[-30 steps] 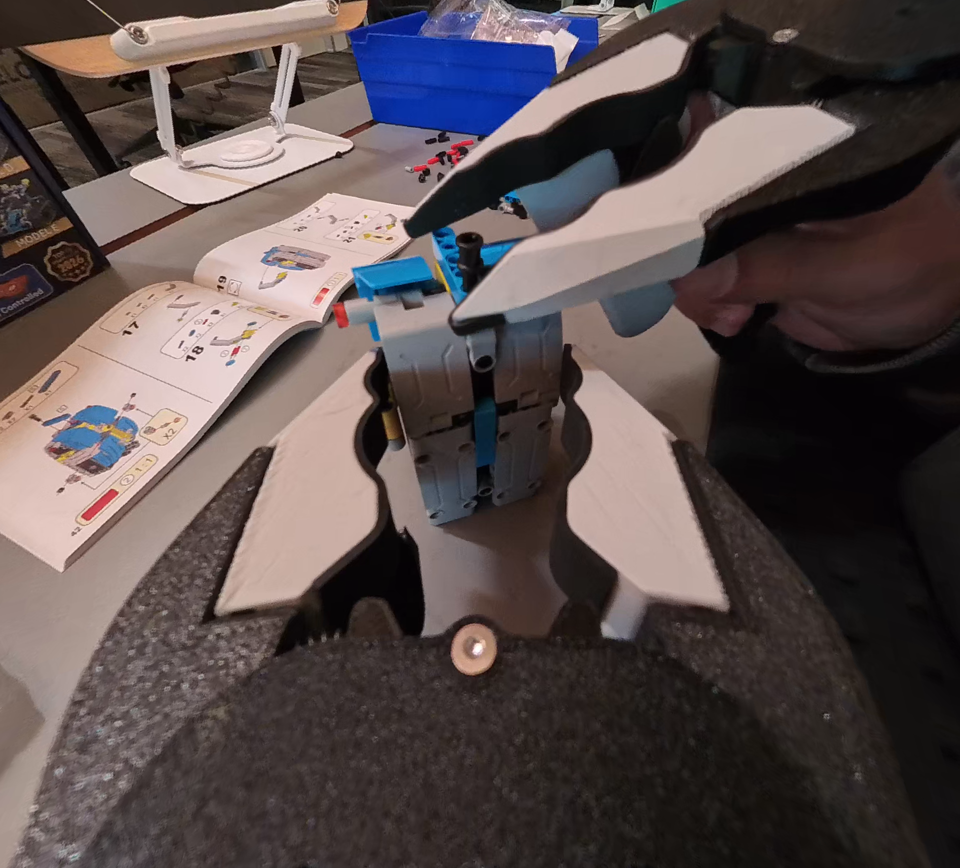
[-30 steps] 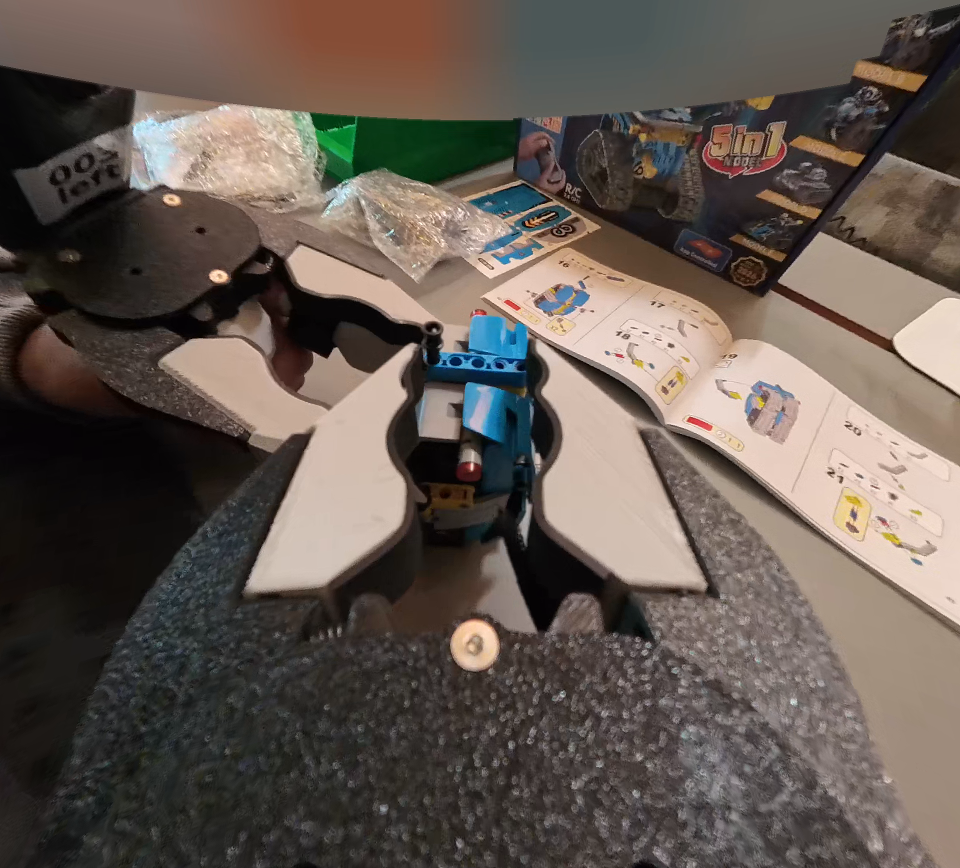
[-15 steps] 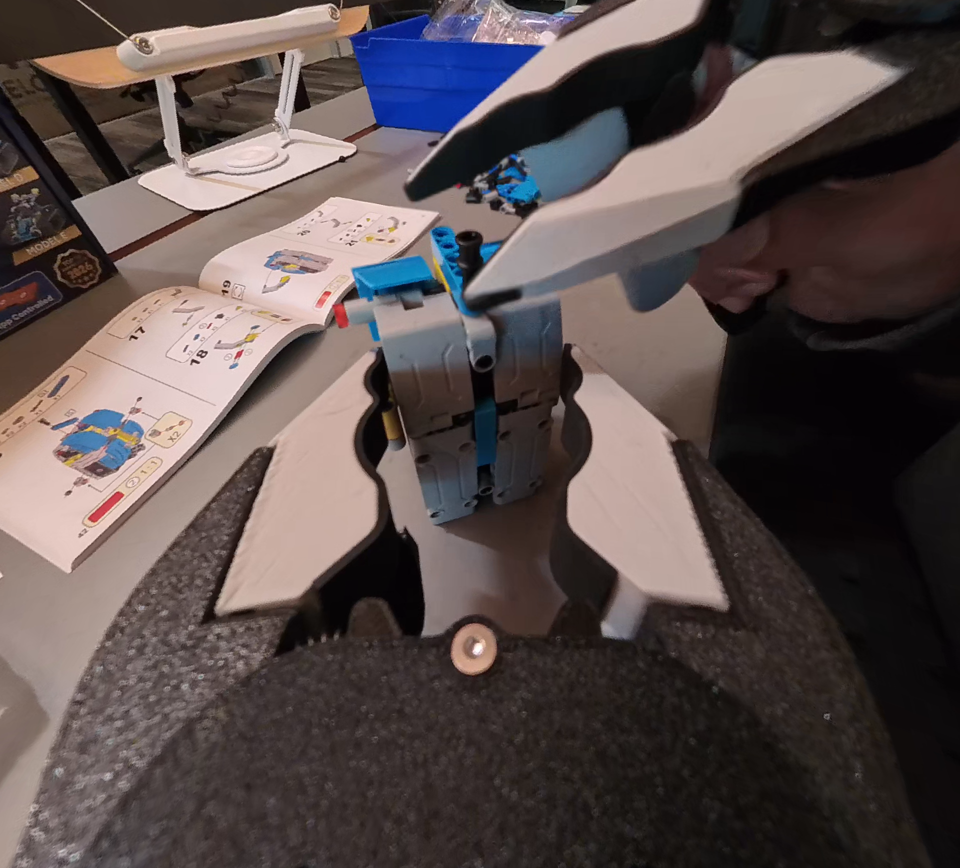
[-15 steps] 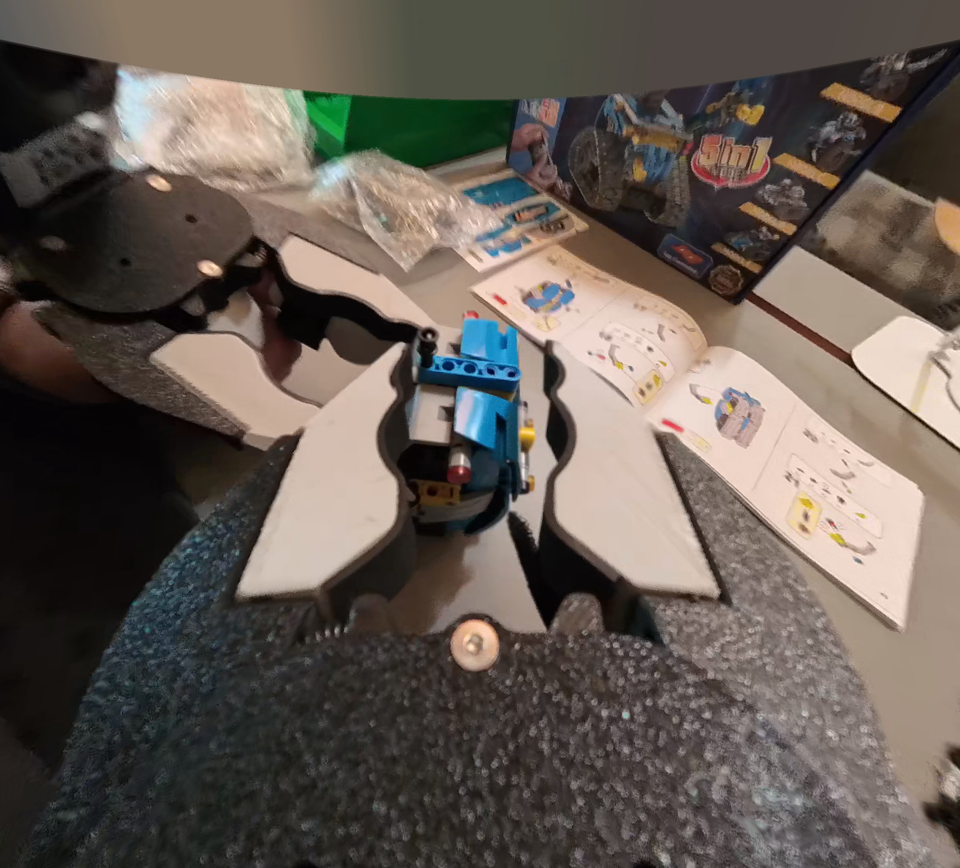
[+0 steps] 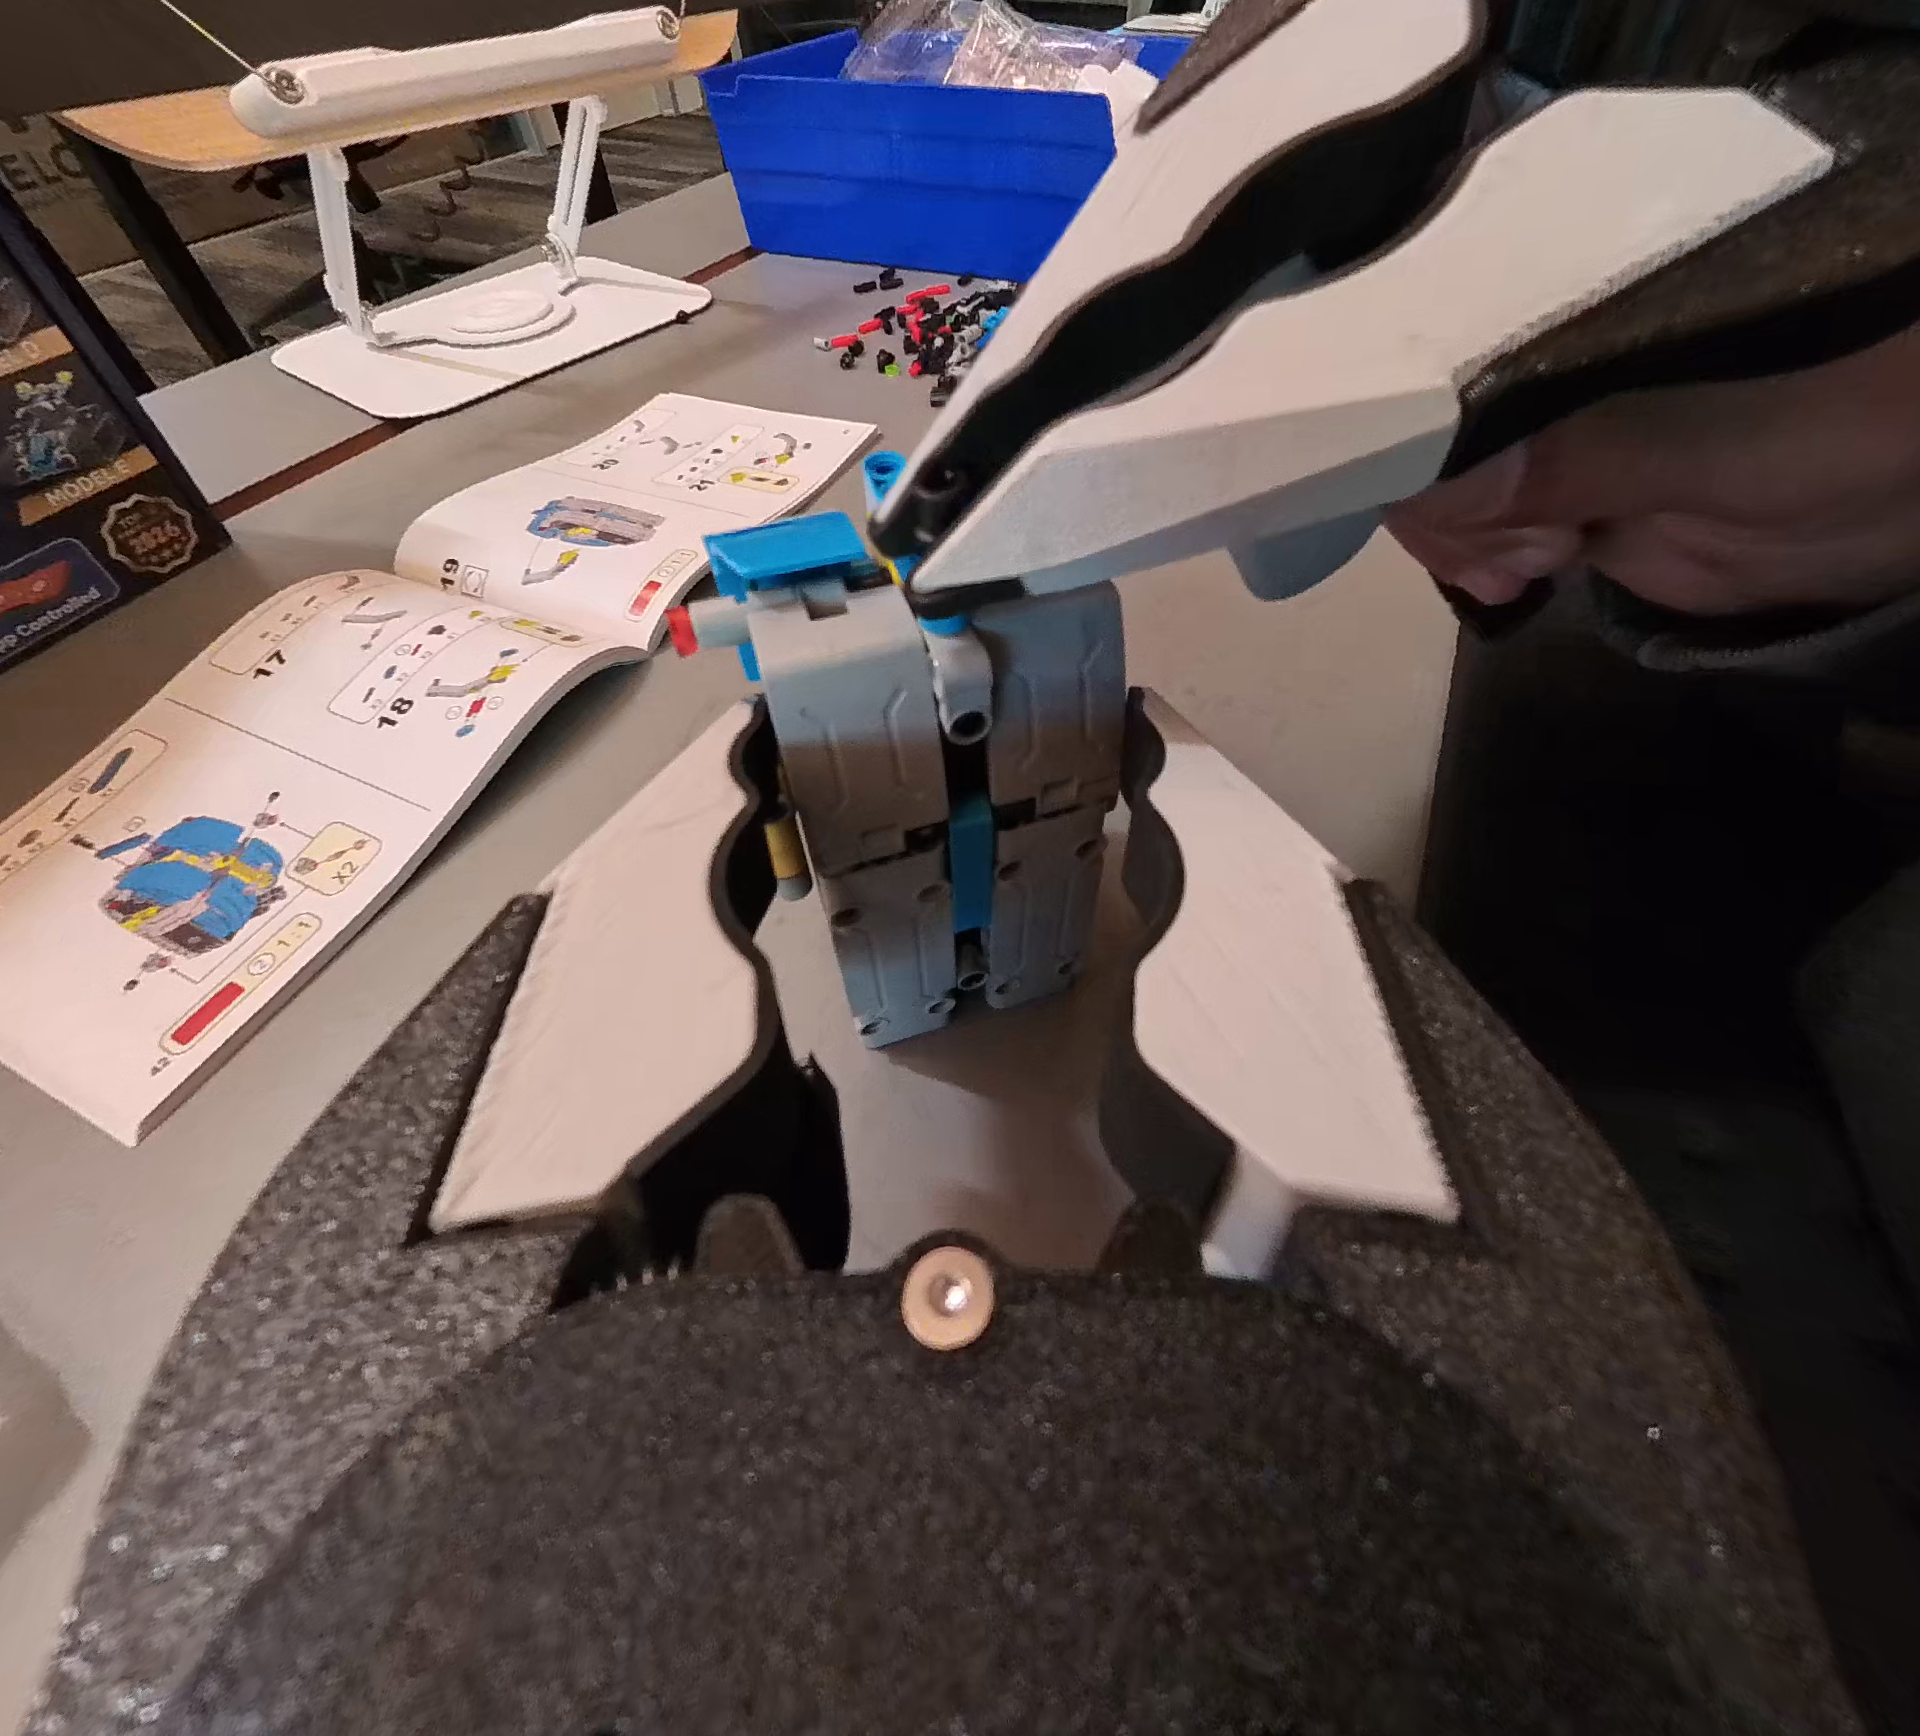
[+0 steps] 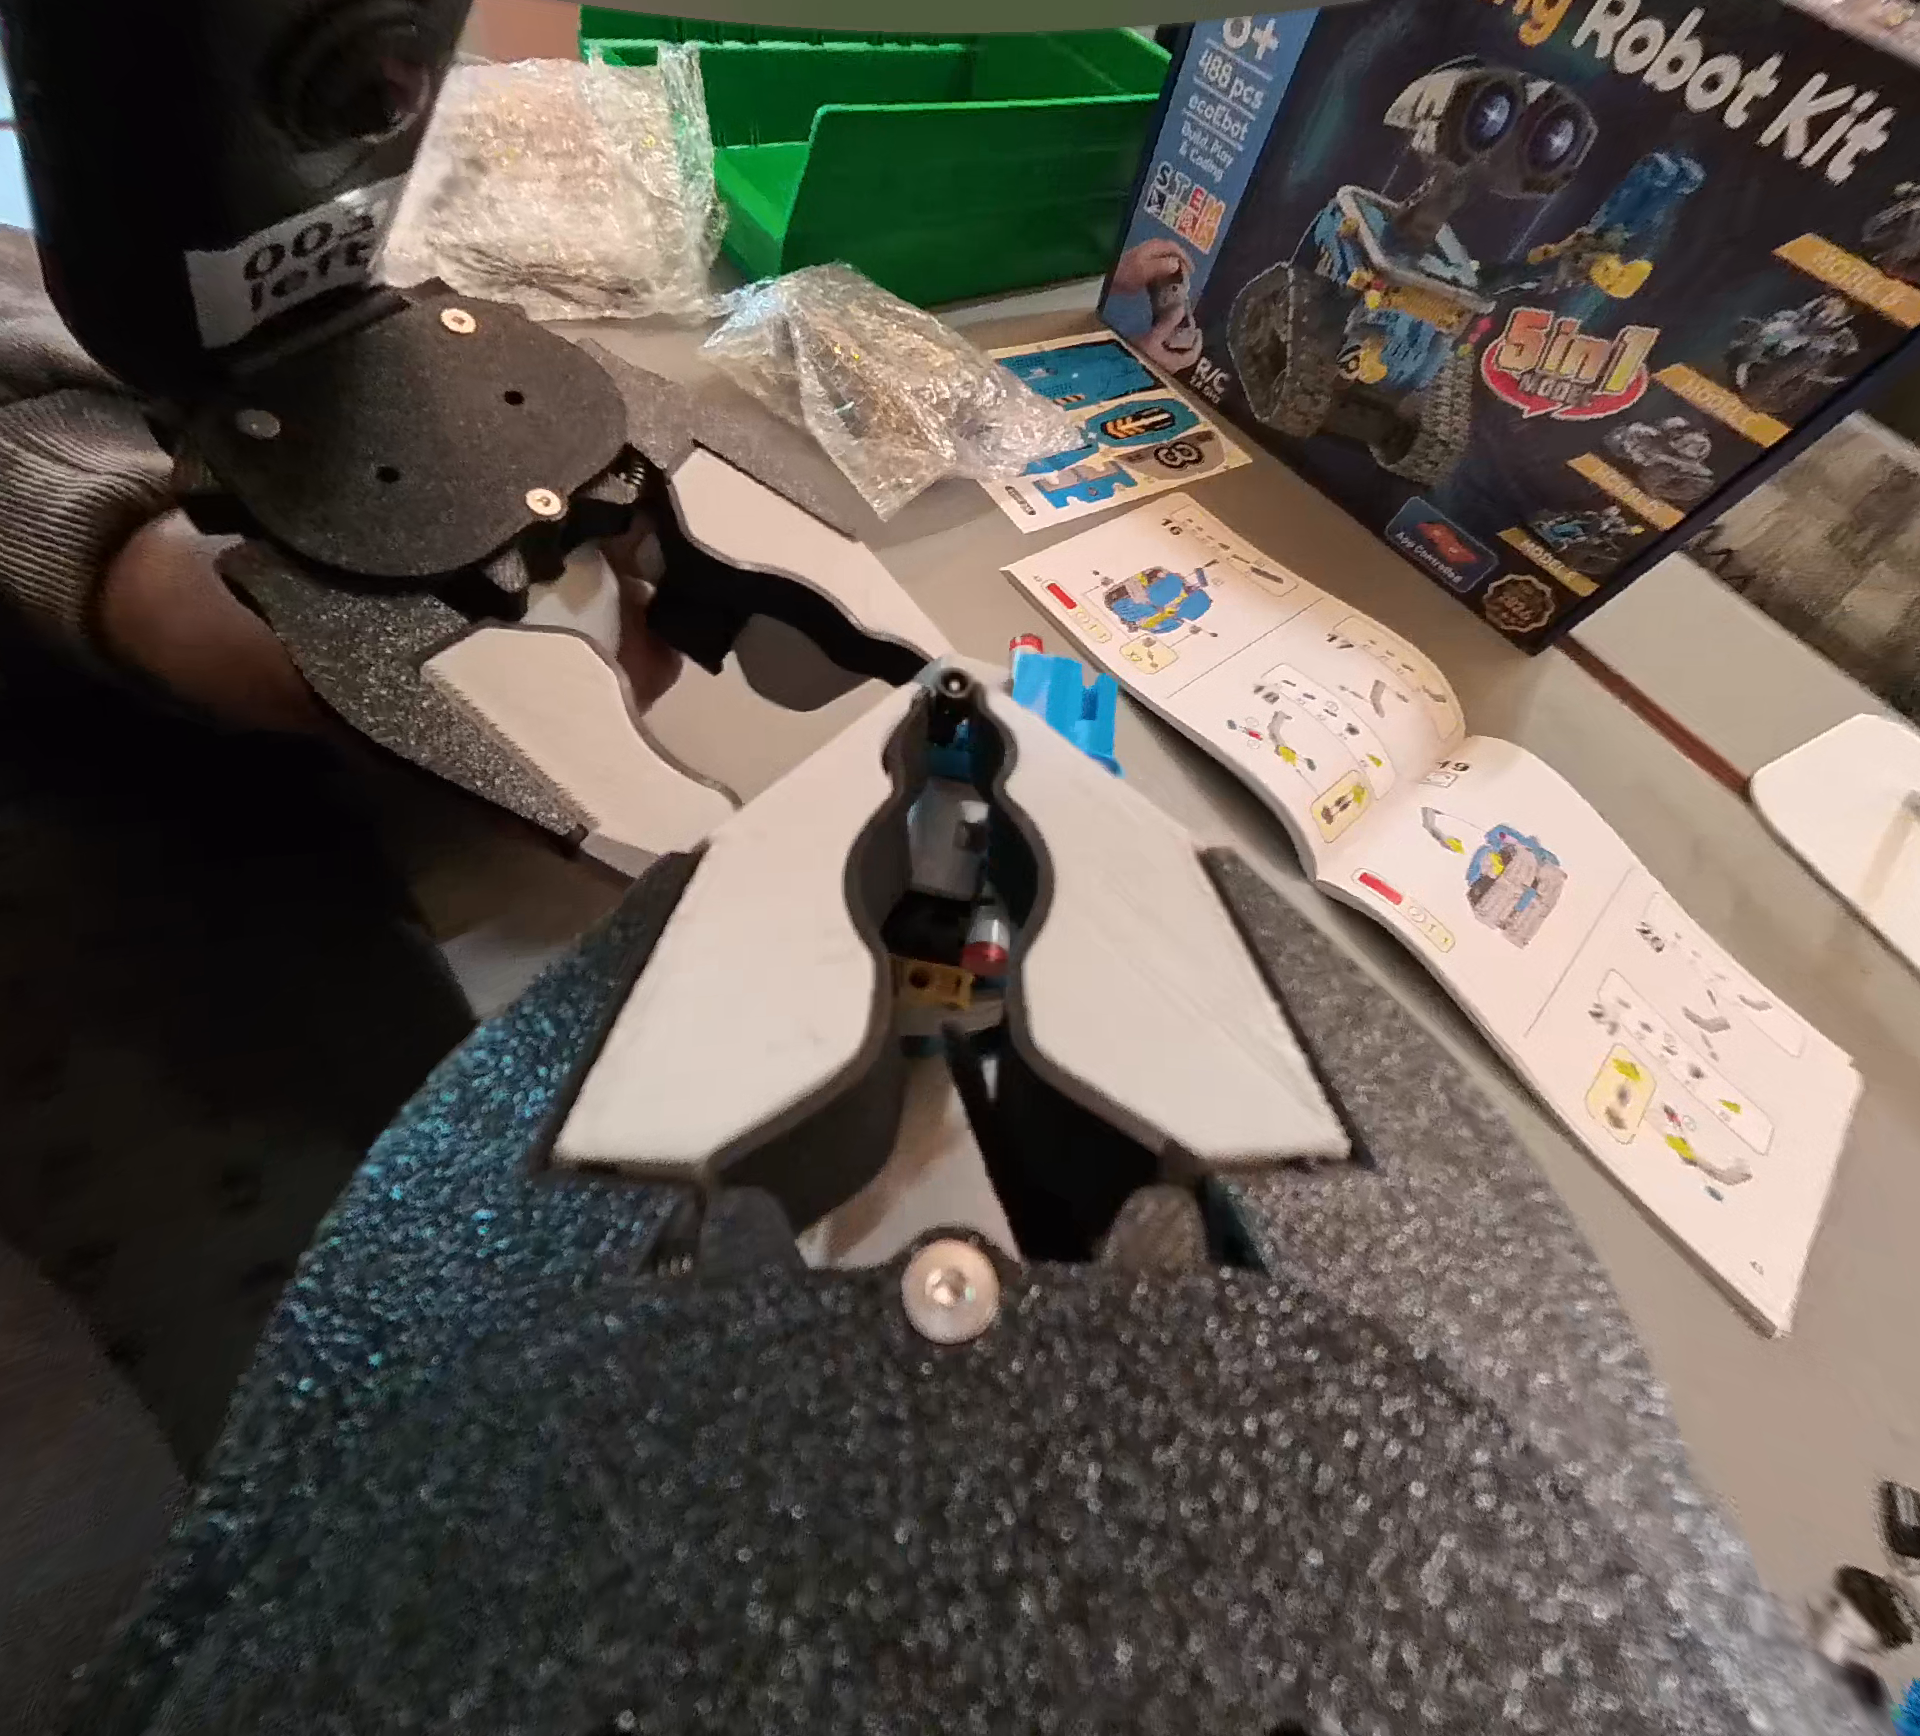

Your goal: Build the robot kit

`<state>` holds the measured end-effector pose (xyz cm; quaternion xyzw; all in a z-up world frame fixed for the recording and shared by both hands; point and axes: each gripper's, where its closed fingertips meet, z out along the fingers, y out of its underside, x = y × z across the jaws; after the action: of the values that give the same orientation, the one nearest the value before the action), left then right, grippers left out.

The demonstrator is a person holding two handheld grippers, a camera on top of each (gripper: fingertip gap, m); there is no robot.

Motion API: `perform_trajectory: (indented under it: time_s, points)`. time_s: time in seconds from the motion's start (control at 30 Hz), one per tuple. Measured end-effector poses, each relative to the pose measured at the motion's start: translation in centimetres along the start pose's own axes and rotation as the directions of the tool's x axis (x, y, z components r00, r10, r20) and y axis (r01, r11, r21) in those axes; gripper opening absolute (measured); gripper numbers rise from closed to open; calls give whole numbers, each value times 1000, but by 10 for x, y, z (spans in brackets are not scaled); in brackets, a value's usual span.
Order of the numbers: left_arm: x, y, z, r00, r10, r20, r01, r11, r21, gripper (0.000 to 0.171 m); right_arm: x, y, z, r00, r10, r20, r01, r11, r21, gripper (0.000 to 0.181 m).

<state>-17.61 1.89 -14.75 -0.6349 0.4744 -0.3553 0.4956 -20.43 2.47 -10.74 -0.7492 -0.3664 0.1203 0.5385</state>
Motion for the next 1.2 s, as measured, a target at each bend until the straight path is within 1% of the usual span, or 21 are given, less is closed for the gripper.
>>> perform_trajectory:
  time_s: [0.13, 0.27, 0.37, 0.4, 0.43, 0.47, 0.53, 0.57, 0.6, 0.63, 0.7, 0.77, 0.93, 1.07, 1.2]
  points:
    - [-1, 0, 0, 1000, -11, 1, 11, 1000, 1, 67, -1, 2, 2, 997, 53, 58, -51, 998, -38, 5]
    - [-2, 0, 0, 1000, -15, 1, 15, 1000, 3, 67, -2, 0, 4, 980, 160, 116, -164, 986, 20, 5]
    - [-1, 0, 0, 1000, -12, -2, 12, 1000, 5, 67, 0, -1, 2, 991, 86, 107, -87, 996, 11, 7]
    - [-1, 0, 1, 1000, -11, -3, 11, 1000, 6, 67, 0, -6, -1, 988, 85, 132, -90, 996, 29, 17]
    - [-1, 0, 1, 1000, -13, -5, 13, 1000, 6, 67, 1, -15, -6, 981, 94, 172, -107, 992, 66, 31]
    - [-2, 0, 0, 1000, -15, -7, 16, 1000, 7, 67, 2, -25, -11, 972, 100, 215, -124, 987, 102, 33]
    - [-1, 0, 1, 1000, -14, -11, 14, 1000, 8, 67, 6, -33, -16, 957, 53, 284, -101, 983, 156, 14]
    - [-1, 0, 0, 1000, -12, -17, 12, 1000, 9, 67, 1, -34, -17, 938, 26, 346, -92, 980, 176, 3]
    - [-1, 0, 0, 1000, -9, -28, 9, 1000, 11, 67, -3, -32, -17, 919, 16, 395, -91, 981, 172, 0]
    - [-1, 0, 0, 999, -8, -41, 9, 1000, 13, 67, -4, -29, -16, 908, 8, 419, -88, 981, 170, 0]
    - [-1, 0, 0, 998, -3, -59, 4, 1000, 16, 67, -3, -23, -11, 904, -16, 427, -61, 984, 165, 0]
    - [-1, 0, 1, 998, 2, -62, -1, 1000, 15, 67, -6, -12, -2, 905, -45, 422, -8, 993, 122, 1]
    - [-1, 0, 1, 997, -15, -76, 16, 1000, 14, 66, -6, -12, -1, 887, -32, 460, -41, 988, 148, 0]
    - [-1, 0, 0, 996, -21, -83, 22, 1000, 17, 65, -5, -11, -1, 874, 29, 486, -100, 987, 122, 0]
    - [1, 0, 1, 994, 1, -108, 1, 1000, 21, 66, -11, -9, -1, 900, -53, 433, 20, 996, 81, 0]
